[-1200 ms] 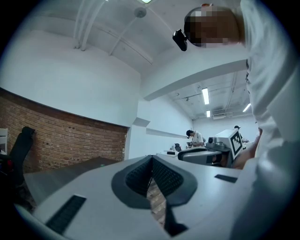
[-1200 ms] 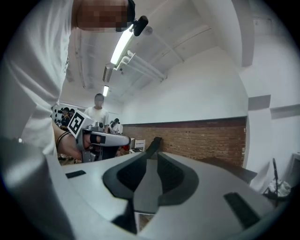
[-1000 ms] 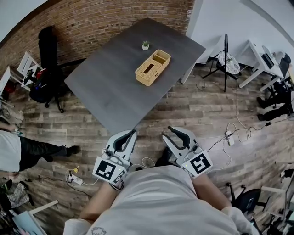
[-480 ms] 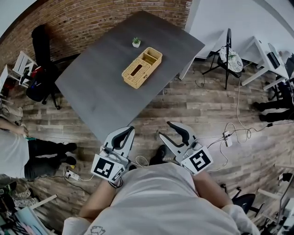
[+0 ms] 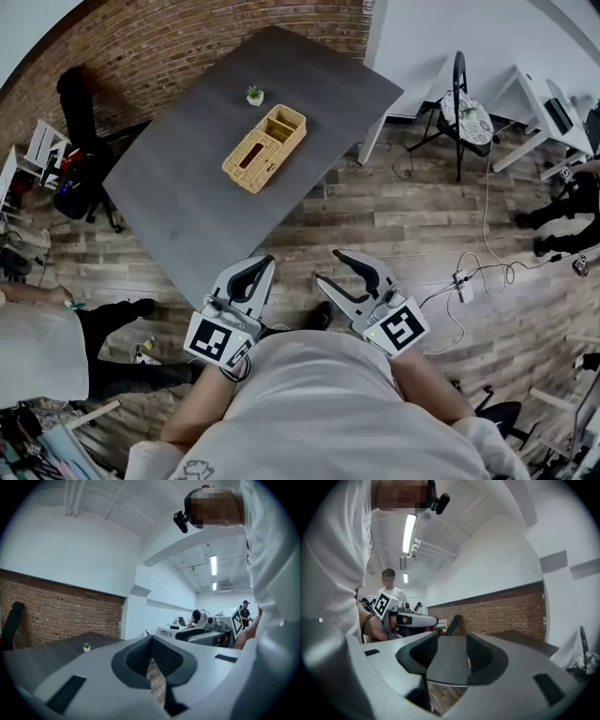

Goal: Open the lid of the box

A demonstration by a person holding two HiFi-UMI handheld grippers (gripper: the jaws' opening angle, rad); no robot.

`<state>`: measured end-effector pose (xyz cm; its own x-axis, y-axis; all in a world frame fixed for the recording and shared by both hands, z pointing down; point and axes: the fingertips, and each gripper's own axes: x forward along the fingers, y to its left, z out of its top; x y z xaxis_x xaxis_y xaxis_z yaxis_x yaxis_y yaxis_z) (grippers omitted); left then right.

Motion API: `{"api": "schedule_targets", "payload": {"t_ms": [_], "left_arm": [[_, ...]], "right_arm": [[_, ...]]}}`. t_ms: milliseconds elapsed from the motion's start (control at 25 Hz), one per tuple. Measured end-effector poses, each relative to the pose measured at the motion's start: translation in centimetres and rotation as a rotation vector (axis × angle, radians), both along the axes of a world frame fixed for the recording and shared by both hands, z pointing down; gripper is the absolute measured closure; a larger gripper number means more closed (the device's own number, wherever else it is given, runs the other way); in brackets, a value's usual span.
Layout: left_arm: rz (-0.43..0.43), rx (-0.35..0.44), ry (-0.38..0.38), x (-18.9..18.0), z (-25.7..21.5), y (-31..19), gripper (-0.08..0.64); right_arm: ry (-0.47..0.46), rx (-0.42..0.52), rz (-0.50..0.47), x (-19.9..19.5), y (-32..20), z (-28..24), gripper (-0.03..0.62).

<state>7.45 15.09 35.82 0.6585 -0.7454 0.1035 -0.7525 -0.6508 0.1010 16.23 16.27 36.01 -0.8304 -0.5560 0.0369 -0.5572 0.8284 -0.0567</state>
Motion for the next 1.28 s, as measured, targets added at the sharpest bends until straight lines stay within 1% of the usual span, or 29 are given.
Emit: {"api": "schedule_targets", "payload": {"t_ms": [200, 360, 560, 760, 1000, 1160, 1280], "left_arm": [[0.013, 0.003, -0.01, 1.5, -0.1, -0.9, 0.549], [0.025, 0.008, -0.007, 2.5, -0.4, -1.5, 0.549], [0.058, 0.015, 0.0, 3.6, -0.5, -3.0, 0.549], [0.073, 0.019, 0.014, 3.8, -0.5, -5.3, 0.549], [0.062, 0.029, 0.024, 2.5, -0.6, -8.4, 0.549], [0.039, 0.041, 0.025, 0.2, -1.1, -10.6, 0.549], [0.022, 0.051, 0.028, -2.0, -1.7, -12.4, 0.549]], "right_arm": [[-0.019, 0.019, 0.013, 1.4, -0.9, -0.7, 0.394], [-0.031, 0.008, 0.033, 2.5, -1.4, -0.9, 0.394], [-0.016, 0.023, 0.069, 3.3, -2.9, -0.9, 0.394], [-0.005, 0.022, 0.07, 3.3, -5.0, -1.0, 0.394], [0.0, 0.031, 0.062, 2.0, -8.6, -1.0, 0.394], [0.007, 0.045, 0.041, -0.1, -11.0, -1.4, 0.394], [0.008, 0.052, 0.018, -2.4, -13.0, -2.0, 0.394]]}}
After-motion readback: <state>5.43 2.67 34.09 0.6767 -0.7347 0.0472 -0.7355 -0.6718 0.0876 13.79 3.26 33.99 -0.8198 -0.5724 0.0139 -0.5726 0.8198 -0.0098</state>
